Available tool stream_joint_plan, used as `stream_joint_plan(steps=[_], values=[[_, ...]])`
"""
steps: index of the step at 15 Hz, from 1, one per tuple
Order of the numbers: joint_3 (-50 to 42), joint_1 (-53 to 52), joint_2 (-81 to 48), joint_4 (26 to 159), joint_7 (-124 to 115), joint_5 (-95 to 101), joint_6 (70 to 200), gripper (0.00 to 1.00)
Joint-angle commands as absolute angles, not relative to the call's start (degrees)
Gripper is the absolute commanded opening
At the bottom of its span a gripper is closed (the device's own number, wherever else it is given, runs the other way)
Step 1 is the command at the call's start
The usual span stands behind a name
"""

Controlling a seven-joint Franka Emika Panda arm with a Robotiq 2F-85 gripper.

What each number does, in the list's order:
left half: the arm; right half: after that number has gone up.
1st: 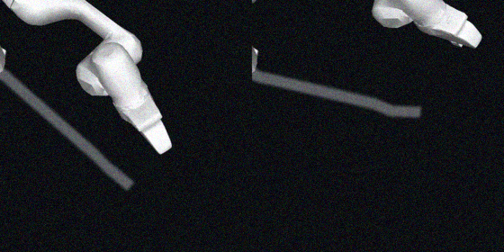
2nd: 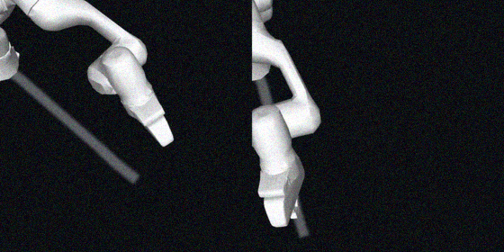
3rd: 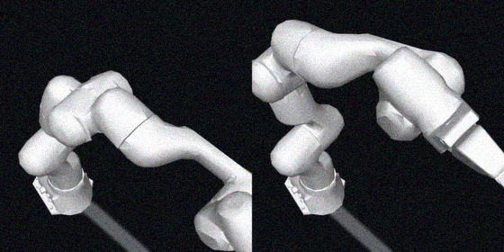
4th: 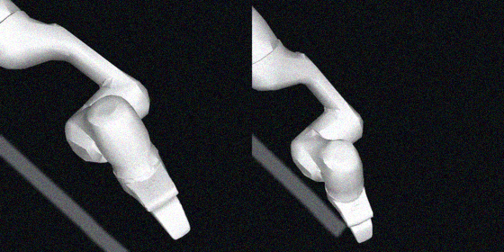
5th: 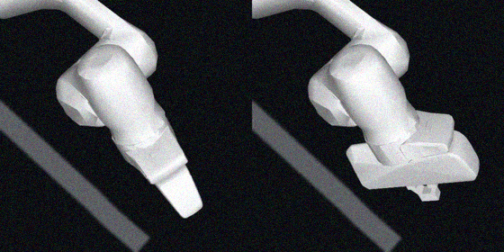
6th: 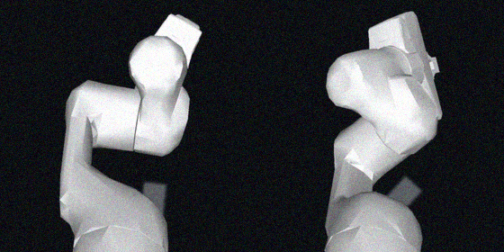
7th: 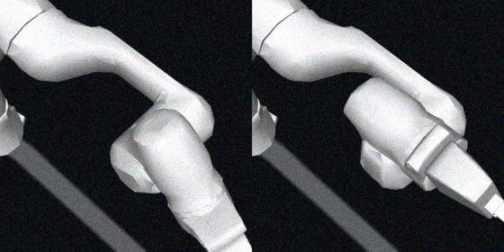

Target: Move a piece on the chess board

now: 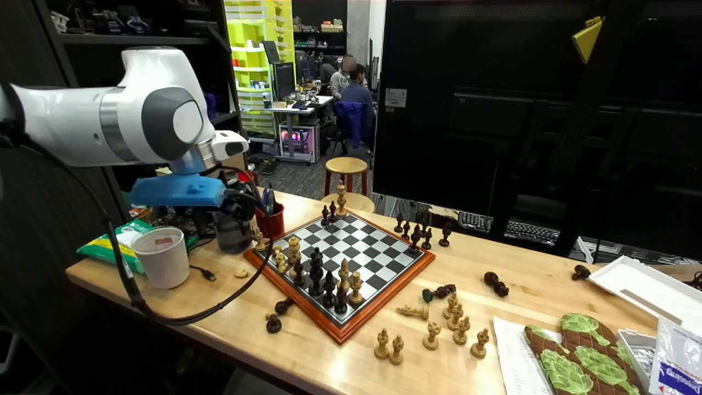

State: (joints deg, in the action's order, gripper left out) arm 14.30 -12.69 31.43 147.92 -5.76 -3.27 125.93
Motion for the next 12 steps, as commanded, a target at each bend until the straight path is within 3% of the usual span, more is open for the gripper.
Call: stream_joint_plan(steps=[1,9,12], values=[[12.44,-12.75,27.05,143.55,-3.86,-3.63,124.55,1.00],[10.33,-9.98,16.14,130.53,-3.52,-1.98,121.44,1.00],[10.35,-10.22,17.93,133.80,-3.70,-2.85,123.65,1.00]])
